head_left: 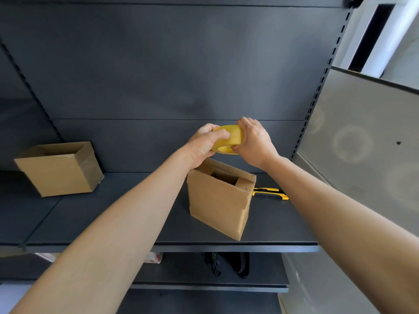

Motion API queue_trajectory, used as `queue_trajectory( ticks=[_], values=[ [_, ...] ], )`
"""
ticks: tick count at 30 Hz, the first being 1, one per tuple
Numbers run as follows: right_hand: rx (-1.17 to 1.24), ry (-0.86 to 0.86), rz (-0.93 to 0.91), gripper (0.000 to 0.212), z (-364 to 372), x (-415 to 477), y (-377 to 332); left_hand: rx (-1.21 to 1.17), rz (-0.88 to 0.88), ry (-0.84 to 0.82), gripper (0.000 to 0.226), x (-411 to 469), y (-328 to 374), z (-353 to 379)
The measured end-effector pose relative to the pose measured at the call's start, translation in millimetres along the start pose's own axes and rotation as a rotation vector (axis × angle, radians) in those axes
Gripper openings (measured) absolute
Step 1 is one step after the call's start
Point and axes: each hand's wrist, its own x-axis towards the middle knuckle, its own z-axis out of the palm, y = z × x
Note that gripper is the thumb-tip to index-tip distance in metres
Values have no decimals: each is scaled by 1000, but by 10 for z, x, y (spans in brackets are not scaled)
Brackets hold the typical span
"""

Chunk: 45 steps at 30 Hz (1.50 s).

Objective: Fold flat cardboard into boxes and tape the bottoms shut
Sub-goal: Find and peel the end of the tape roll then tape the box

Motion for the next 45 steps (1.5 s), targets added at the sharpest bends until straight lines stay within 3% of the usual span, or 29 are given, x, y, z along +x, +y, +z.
queue_trajectory(
  ticks=[2, 4, 9, 13, 15, 18, 24, 31, 36, 38, 41, 45],
  values=[
    [20, 6, -35, 35, -13, -1, -45, -30, 12, -11, 14, -25, 18, -79],
    [58, 3, -55, 35, -29, 4, -97, -46, 11, -21, 8, -60, 26, -155],
    [15, -32, -135, 34, -26, 30, -258, 109, -26, -10, 39, -179, 87, -233],
    [32, -45, -212, 31, -15, 56, -383, 117, -17, 39, 48, -283, 134, -300],
    [101, -81, -200, 39, -1, 77, -404, 86, -18, 39, 56, -334, 133, -368],
    [294, -131, -64, 47, -2, 105, -376, -57, 4, -16, 53, -438, 65, -509],
    [384, -106, -26, 29, 121, 121, -552, -281, -9, 45, 44, -580, -46, -652],
    [134, -163, -233, 31, 236, 97, -807, 24, -91, 142, 28, -690, -7, -699],
    [104, -168, -258, 32, 279, 75, -867, 197, -67, 186, 46, -737, 68, -693],
    [178, -175, -250, 35, 270, 88, -877, 152, -50, 156, 38, -755, 62, -748],
    [399, -194, -110, 44, 232, 124, -845, -104, -23, 105, 34, -792, -17, -857],
    [463, -207, -55, 26, 258, 139, -798, -299, 22, 47, 30, -849, -92, -959]
  ],
)
